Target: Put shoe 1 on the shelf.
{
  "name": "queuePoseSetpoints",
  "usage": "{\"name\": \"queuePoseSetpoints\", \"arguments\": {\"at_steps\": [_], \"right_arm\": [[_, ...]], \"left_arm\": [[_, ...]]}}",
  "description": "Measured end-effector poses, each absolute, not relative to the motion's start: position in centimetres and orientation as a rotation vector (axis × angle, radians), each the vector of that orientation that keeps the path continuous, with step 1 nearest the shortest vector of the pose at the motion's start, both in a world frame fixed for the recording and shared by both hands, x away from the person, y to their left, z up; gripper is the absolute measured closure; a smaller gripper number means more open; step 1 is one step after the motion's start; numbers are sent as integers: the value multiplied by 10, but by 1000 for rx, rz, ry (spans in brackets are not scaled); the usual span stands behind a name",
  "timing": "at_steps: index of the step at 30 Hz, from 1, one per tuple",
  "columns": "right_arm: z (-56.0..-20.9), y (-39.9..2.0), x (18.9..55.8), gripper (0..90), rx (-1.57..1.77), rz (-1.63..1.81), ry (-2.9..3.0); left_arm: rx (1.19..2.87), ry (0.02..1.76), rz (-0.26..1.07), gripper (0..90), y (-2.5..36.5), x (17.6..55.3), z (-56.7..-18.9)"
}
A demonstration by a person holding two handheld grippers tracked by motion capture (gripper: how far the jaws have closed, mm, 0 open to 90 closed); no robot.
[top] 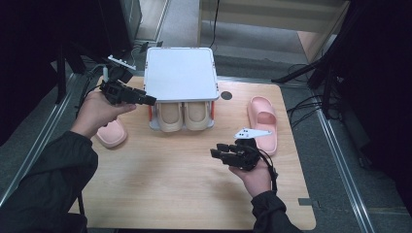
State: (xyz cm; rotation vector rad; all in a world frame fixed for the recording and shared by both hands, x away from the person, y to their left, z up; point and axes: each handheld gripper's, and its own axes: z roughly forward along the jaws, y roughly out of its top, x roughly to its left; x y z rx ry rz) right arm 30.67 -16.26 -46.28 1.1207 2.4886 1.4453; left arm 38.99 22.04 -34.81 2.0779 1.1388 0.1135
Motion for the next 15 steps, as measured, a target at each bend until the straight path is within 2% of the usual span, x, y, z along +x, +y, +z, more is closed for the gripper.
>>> {"name": "queuePoseSetpoints", "arguments": {"at_steps": [12,15], "right_arm": [[-462,-172,310,611,1124,1447,2484],[-461,-176,312,606,1123,1446,2475]], "left_arm": [[2057,1154,150,366,240,373,-352],[2067,1147,157,390,246,366,-354]]}}
